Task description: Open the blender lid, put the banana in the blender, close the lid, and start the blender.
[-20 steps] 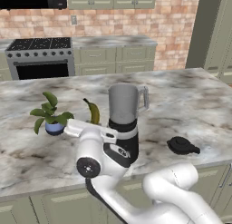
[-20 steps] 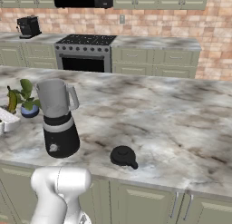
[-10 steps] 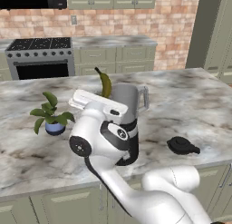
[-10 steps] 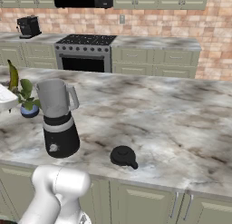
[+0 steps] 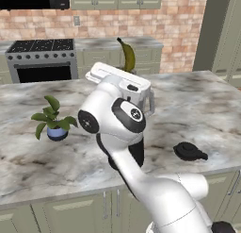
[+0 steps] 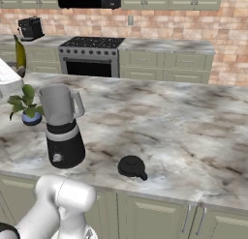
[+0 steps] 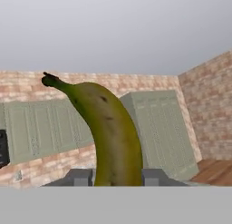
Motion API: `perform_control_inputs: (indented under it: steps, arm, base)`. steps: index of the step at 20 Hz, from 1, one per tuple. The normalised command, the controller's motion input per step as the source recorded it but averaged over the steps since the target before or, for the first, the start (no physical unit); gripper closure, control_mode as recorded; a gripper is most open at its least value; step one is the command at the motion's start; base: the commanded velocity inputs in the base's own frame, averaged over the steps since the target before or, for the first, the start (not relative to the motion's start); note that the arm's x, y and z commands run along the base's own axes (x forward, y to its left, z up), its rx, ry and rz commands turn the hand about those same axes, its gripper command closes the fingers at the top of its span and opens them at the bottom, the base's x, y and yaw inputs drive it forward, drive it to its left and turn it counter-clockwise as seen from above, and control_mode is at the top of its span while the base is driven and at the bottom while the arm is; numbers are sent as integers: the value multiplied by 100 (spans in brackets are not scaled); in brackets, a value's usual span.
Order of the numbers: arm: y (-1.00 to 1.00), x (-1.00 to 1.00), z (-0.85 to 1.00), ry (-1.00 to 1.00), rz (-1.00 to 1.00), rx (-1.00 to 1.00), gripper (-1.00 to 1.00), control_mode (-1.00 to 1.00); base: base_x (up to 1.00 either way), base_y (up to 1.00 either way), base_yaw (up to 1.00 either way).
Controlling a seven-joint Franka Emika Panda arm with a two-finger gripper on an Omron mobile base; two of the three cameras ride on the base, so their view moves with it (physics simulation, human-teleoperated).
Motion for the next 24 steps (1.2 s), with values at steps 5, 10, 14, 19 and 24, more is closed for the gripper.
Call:
perform_control_inputs:
  steps: [5, 10, 14, 19, 24]
  arm:
    - [-76, 0, 22, -2, -5, -2, 100, -100]
    - [-50, 0, -24, 6, 0, -1, 100, -100]
    - [-18, 0, -25, 15, 0, -5, 100, -100]
    - [0, 0, -21, 19, 0, -9, 100, -100]
    - [4, 0, -19, 16, 1, -7, 100, -100]
  base:
    - [0, 0, 0]
    - [0, 0, 0]
    - [0, 0, 0]
    - [0, 0, 0]
    - [0, 0, 0]
